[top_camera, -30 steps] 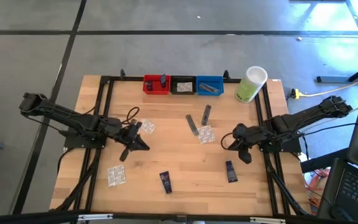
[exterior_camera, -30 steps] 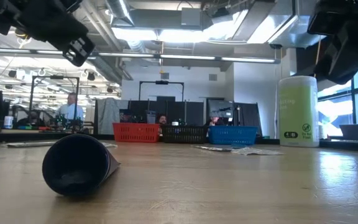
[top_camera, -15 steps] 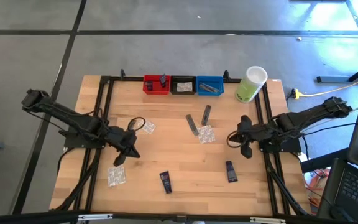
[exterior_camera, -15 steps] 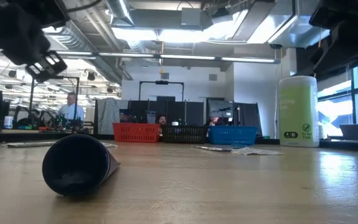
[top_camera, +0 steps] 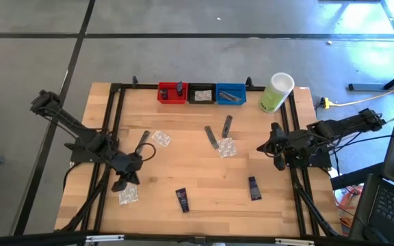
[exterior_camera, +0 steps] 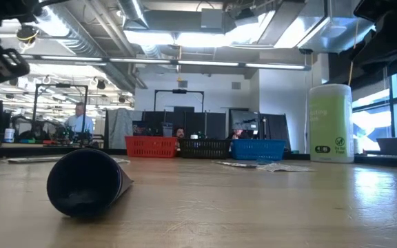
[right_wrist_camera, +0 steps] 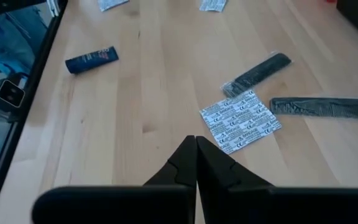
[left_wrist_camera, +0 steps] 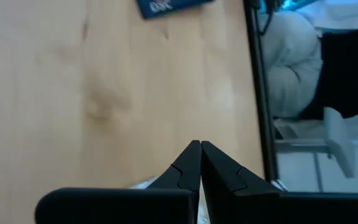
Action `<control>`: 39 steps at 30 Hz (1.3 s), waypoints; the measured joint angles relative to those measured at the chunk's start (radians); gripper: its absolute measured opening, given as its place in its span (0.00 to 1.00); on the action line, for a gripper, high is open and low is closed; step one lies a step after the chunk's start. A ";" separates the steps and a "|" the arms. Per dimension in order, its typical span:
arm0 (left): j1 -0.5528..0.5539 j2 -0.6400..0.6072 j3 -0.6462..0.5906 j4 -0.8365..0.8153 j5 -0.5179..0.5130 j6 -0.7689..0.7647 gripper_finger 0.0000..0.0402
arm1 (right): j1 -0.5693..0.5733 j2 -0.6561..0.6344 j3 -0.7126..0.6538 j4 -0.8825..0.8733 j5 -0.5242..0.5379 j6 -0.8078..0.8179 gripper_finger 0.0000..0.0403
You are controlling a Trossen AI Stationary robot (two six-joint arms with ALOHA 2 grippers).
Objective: Pick & Place Travel size toiletries
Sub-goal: Put the white bandage pack into the black bin
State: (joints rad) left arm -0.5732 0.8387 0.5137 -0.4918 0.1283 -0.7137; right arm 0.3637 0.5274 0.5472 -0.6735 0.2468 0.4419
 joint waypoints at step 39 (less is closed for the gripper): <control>-0.219 0.296 0.000 0.094 -0.120 -0.552 0.02 | 0.000 0.001 0.000 -0.001 -0.001 -0.006 0.28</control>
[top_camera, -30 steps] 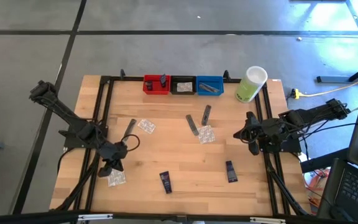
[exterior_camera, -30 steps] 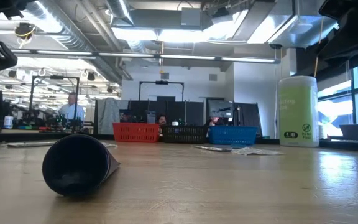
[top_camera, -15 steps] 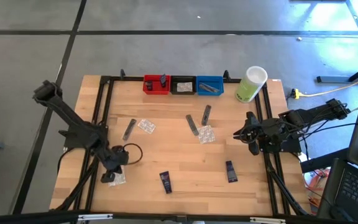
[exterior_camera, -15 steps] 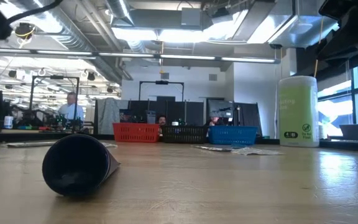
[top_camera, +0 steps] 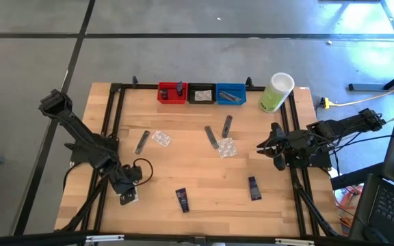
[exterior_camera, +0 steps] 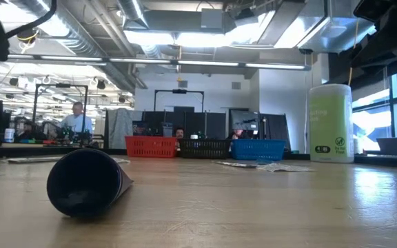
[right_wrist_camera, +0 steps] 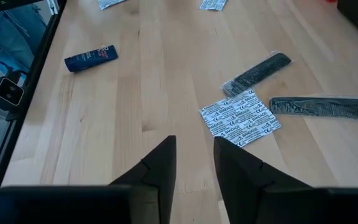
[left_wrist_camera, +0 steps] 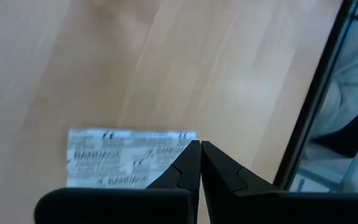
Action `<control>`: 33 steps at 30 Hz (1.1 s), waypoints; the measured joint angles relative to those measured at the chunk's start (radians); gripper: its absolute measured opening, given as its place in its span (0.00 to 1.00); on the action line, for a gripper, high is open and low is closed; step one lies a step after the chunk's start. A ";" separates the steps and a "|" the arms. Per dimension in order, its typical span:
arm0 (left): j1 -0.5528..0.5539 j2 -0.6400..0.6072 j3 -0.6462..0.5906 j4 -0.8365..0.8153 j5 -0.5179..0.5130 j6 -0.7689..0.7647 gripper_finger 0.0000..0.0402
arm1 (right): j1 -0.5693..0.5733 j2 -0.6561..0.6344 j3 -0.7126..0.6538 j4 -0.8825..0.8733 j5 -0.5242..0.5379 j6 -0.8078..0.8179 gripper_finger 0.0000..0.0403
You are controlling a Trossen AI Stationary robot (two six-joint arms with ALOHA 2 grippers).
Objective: Pick & Place Travel size toiletries
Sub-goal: Put the white bandage pack into the black bin
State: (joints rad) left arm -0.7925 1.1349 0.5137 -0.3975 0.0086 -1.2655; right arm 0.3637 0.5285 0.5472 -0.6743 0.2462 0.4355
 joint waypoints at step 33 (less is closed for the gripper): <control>-0.209 0.192 0.120 -0.036 0.151 -0.639 0.24 | 0.000 0.000 0.000 0.000 0.000 0.000 0.38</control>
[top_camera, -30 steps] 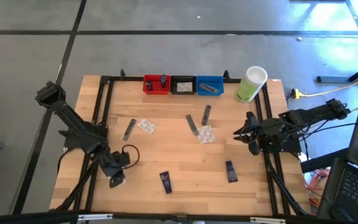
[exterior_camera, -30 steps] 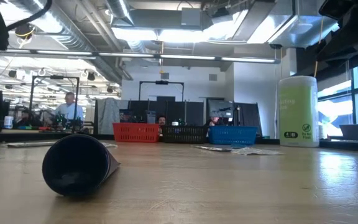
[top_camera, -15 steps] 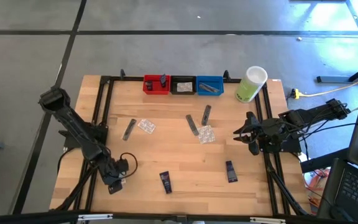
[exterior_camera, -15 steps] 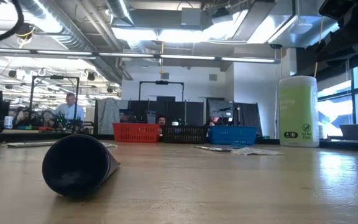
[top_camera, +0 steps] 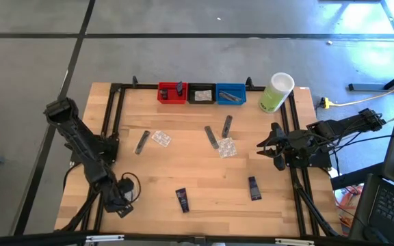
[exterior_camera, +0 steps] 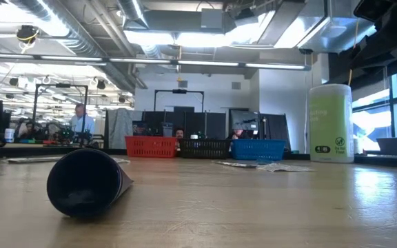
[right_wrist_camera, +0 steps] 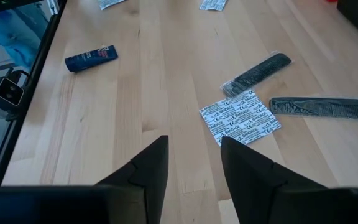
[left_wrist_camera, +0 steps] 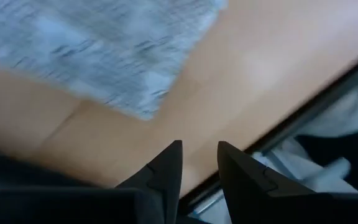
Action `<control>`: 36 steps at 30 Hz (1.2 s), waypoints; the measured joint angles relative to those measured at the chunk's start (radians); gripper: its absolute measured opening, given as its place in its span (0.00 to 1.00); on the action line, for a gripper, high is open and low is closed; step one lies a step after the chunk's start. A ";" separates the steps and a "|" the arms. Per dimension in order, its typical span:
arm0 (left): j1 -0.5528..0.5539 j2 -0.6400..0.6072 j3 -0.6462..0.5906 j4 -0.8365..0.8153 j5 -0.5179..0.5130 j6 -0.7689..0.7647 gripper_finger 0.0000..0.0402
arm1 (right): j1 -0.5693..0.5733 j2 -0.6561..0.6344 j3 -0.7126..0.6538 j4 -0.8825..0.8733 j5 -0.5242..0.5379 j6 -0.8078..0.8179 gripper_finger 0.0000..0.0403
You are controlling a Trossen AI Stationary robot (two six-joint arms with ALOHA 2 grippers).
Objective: Pick & Place Travel size toiletries
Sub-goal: Put the white bandage pack into the black bin
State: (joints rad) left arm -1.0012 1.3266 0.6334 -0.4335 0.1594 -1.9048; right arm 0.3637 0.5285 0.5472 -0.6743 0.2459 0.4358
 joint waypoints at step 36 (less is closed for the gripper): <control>-0.016 0.101 0.001 -0.223 -0.259 -0.319 0.23 | 0.000 0.000 0.000 0.000 0.016 0.000 0.20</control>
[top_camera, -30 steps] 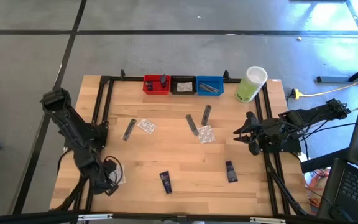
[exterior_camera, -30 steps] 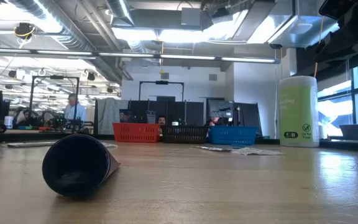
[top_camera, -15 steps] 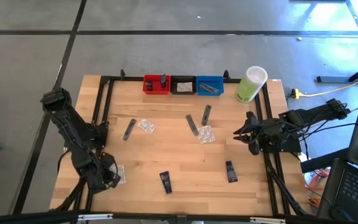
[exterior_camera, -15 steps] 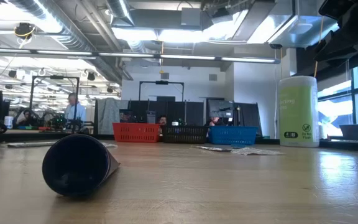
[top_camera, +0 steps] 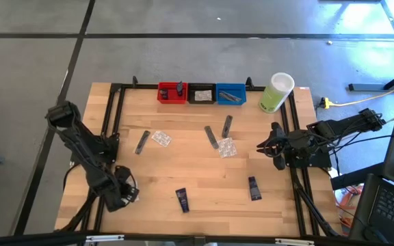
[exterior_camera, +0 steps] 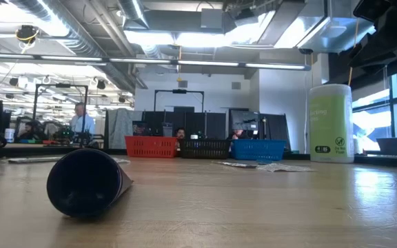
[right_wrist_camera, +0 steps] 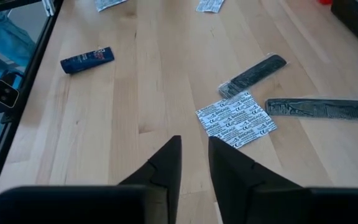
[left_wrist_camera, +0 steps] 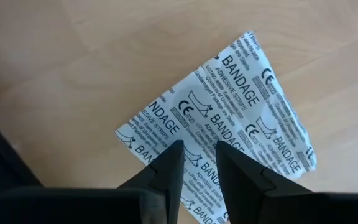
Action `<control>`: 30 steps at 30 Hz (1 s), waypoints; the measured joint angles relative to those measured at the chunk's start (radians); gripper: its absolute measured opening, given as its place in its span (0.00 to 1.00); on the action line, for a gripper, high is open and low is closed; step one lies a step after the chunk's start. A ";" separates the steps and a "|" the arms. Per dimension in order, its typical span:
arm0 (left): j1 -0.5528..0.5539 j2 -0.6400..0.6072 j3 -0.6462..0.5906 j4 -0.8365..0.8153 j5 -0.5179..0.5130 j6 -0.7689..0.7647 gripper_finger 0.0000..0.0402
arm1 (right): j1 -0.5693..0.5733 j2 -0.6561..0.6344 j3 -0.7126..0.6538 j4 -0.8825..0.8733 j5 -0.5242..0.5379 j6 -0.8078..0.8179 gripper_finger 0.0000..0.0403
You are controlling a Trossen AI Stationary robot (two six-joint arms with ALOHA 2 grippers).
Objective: Pick & Place Travel size toiletries
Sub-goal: Put the white bandage pack into the black bin
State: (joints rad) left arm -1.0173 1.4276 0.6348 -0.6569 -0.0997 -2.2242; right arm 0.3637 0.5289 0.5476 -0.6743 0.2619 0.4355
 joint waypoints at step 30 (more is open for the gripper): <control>0.297 0.019 0.194 0.008 -0.217 0.750 0.16 | 0.000 0.000 0.000 0.000 0.000 0.000 0.17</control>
State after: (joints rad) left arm -0.7203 1.4464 0.8291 -0.6491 -0.3172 -1.4739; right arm 0.3635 0.5289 0.5476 -0.6739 0.2619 0.4352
